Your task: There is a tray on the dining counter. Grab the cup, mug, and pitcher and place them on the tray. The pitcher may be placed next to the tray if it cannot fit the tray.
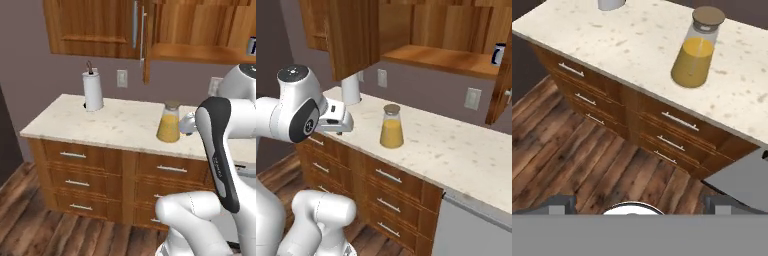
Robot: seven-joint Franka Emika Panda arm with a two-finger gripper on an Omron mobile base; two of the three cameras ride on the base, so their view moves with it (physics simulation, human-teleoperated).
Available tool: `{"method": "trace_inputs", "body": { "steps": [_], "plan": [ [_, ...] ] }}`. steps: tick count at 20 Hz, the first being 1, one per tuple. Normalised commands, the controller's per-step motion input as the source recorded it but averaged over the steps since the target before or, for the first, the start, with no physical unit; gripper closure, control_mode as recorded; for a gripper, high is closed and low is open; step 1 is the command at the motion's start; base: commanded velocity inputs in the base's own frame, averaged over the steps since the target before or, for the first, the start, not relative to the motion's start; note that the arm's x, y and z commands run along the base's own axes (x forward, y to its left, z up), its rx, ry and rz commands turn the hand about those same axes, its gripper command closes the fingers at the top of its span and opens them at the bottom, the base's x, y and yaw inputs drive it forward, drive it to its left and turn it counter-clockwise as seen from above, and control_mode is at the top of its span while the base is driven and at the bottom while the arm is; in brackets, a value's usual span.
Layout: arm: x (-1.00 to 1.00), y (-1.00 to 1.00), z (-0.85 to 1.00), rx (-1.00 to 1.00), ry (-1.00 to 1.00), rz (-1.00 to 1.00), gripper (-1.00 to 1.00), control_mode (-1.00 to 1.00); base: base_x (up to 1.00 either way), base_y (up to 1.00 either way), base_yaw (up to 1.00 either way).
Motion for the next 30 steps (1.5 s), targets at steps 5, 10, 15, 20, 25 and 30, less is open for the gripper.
{"method": "trace_inputs", "body": {
  "steps": [5, 10, 15, 20, 25, 30],
  "plan": [
    [0.00, 0.00, 0.00, 0.00, 0.00, 0.00, -1.00, 1.00, 0.62, 0.17, -0.66],
    [0.00, 0.00, 0.00, 0.00, 0.00, 0.00, -1.00, 1.00, 0.74, 0.12, -0.61],
    [0.00, 0.00, 0.00, 0.00, 0.00, 0.00, -1.00, 1.00, 0.63, 0.11, -0.38],
    [0.00, 0.00, 0.00, 0.00, 0.00, 0.00, -1.00, 1.00, 0.73, 0.15, -0.16],
    [0.00, 0.00, 0.00, 0.00, 0.00, 0.00, -1.00, 1.00, 0.37, 0.00, -0.02],
    [0.00, 0.00, 0.00, 0.00, 0.00, 0.00, -1.00, -1.00, 0.00, 0.00, 0.00]
  ]
}}
